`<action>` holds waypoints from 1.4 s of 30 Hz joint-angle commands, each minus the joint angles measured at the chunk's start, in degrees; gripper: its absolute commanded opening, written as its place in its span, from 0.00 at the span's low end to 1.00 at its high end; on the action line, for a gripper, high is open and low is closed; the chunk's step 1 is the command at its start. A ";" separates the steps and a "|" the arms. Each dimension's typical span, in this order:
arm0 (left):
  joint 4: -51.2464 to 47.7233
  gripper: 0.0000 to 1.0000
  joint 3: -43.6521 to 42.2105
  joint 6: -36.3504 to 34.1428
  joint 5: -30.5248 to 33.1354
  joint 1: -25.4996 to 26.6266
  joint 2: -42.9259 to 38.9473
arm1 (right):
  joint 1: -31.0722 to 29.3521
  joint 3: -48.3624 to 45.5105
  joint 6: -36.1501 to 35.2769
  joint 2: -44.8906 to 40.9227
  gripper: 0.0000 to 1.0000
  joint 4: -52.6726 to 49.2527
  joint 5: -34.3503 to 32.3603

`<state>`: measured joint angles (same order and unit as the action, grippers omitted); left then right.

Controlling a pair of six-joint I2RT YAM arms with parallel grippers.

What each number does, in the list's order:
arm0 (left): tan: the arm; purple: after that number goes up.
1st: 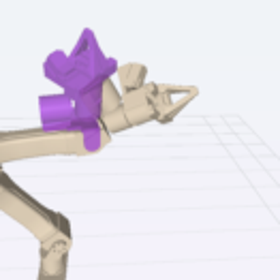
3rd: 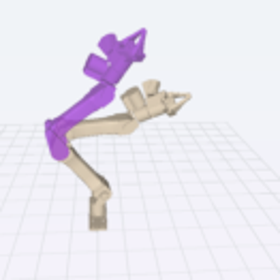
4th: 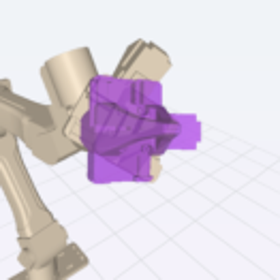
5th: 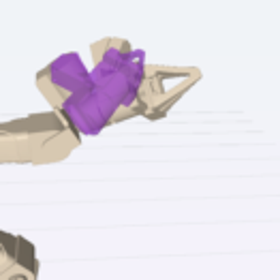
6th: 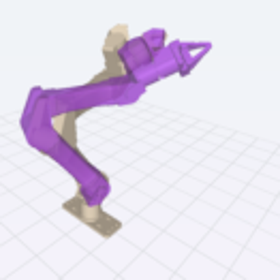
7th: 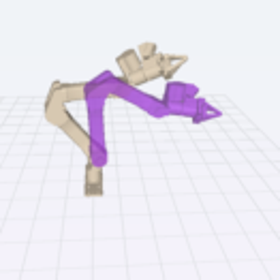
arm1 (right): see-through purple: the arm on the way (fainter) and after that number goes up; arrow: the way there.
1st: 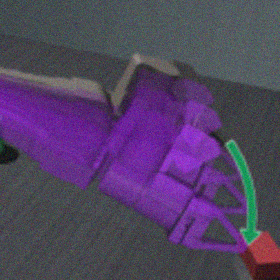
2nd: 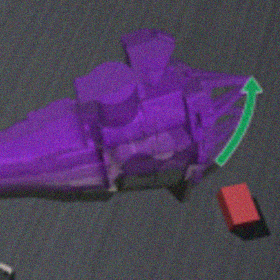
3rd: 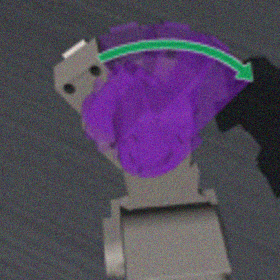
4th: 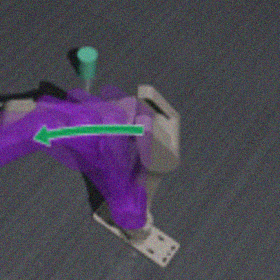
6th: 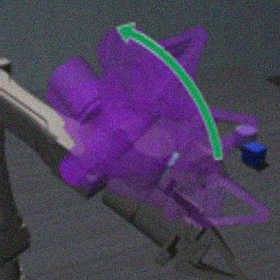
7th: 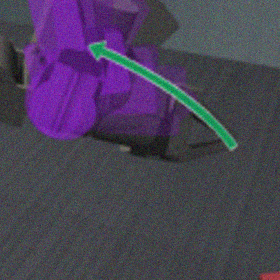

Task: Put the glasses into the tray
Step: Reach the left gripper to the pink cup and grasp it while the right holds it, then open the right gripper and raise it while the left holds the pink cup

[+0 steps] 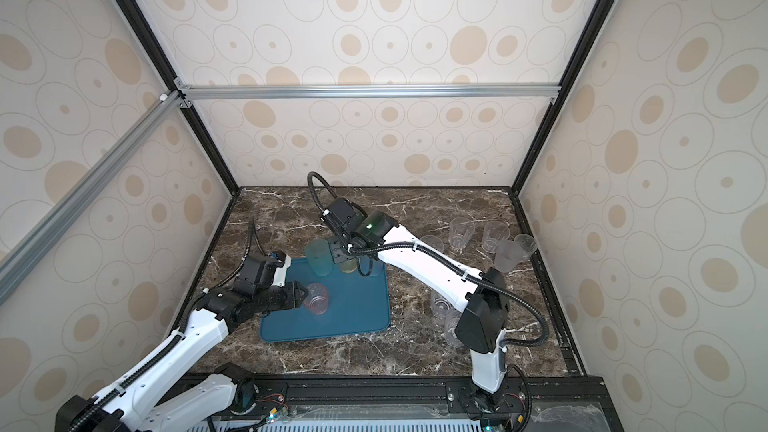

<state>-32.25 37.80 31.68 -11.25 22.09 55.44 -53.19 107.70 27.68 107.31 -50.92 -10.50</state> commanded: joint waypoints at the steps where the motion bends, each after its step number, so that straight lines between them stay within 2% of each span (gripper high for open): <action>1: -1.10 0.42 0.13 -0.35 2.45 1.27 1.30 | -0.06 -1.17 0.98 0.18 0.30 0.76 -0.51; 7: -1.06 0.37 0.96 -1.23 7.48 1.82 5.16 | 0.14 -1.52 0.86 0.34 0.30 1.14 -0.26; 16: 2.19 0.29 2.07 -2.06 8.34 1.91 11.03 | 1.10 -3.78 0.20 -0.80 0.30 2.07 0.07; 29: 1.73 0.10 3.87 -2.17 8.73 1.93 13.72 | 3.27 -7.38 -0.71 -4.41 0.30 4.28 1.07; 34: -1.39 0.00 6.93 -3.18 11.51 1.81 14.30 | 4.49 -8.65 -1.14 -6.17 0.30 5.05 1.75; 42: -4.08 0.00 12.13 -6.62 13.33 -2.45 19.33 | 7.86 -11.89 -2.10 -10.36 0.30 5.86 2.23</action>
<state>-33.26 46.81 27.51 0.08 21.30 73.73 -46.48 97.14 26.28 99.59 -45.36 -8.58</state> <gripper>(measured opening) 0.067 0.300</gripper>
